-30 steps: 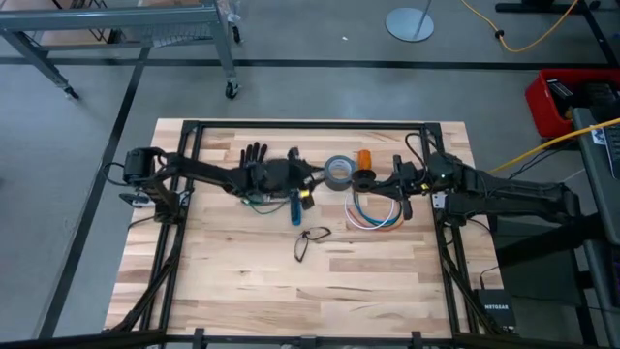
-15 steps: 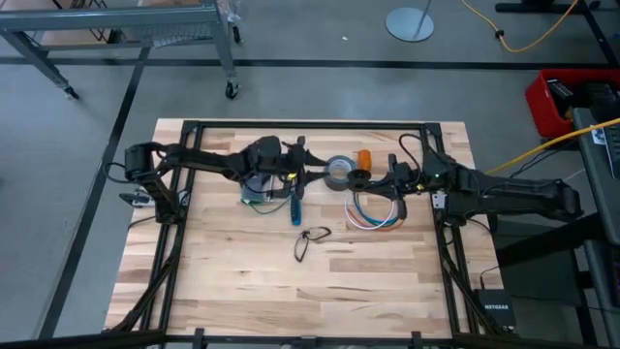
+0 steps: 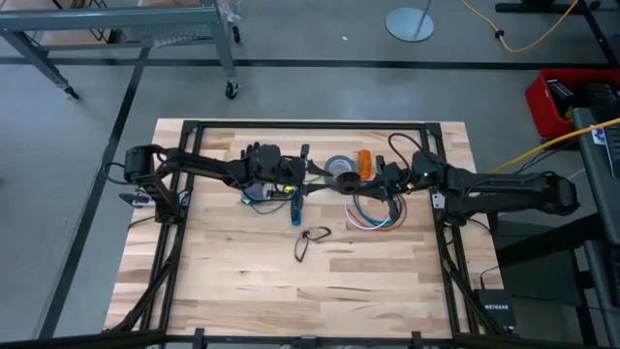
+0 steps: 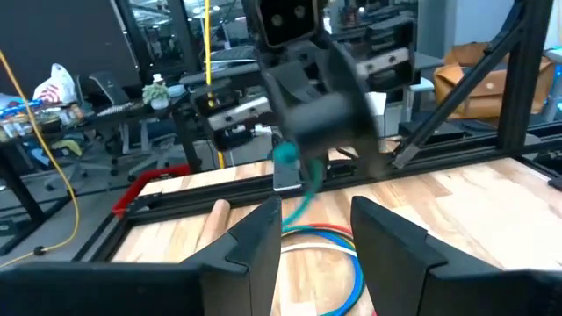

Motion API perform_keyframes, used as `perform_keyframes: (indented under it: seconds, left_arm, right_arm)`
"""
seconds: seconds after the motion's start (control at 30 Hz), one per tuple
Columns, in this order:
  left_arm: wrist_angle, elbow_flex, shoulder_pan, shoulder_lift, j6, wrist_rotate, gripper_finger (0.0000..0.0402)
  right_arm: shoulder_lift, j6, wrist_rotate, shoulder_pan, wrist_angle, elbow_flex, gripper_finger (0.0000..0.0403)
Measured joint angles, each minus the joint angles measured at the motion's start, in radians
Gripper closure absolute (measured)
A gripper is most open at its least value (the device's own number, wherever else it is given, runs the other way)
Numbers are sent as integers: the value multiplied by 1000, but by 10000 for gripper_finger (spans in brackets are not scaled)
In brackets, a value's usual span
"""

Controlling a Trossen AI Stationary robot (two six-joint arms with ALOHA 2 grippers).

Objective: Coil cords
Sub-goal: Coil the green wire onto the spool

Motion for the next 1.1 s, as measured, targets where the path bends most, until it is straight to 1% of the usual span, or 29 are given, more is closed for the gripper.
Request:
perform_keyframes:
  seconds: [0.1,0.27,0.37,0.6,0.73,0.8,0.9,0.93,1.1]
  left_arm:
    - [0,0,1,0,0,-1,271]
    - [1,0,-1,0,-19,-2,271]
    - [0,0,-1,0,-22,-2,271]
    - [1,0,-1,0,-21,-2,274]
    - [-1,0,-1,0,-9,-1,302]
    - [-3,0,-1,0,8,0,327]
    - [-6,1,-1,0,14,1,379]
    - [-6,1,-1,0,8,2,389]
    - [-8,1,-8,0,-14,-1,396]
  right_arm:
    - [42,0,-15,0,49,0,403]
    - [92,0,-18,0,84,0,403]
    - [114,0,-41,0,97,0,403]
    - [142,0,-41,0,121,0,403]
    - [145,0,-41,0,140,0,403]
    - [145,0,-41,0,155,0,403]
    - [145,0,-40,0,176,0,403]
    - [145,-1,-40,0,176,-1,403]
    - [145,-1,-41,0,176,-1,403]
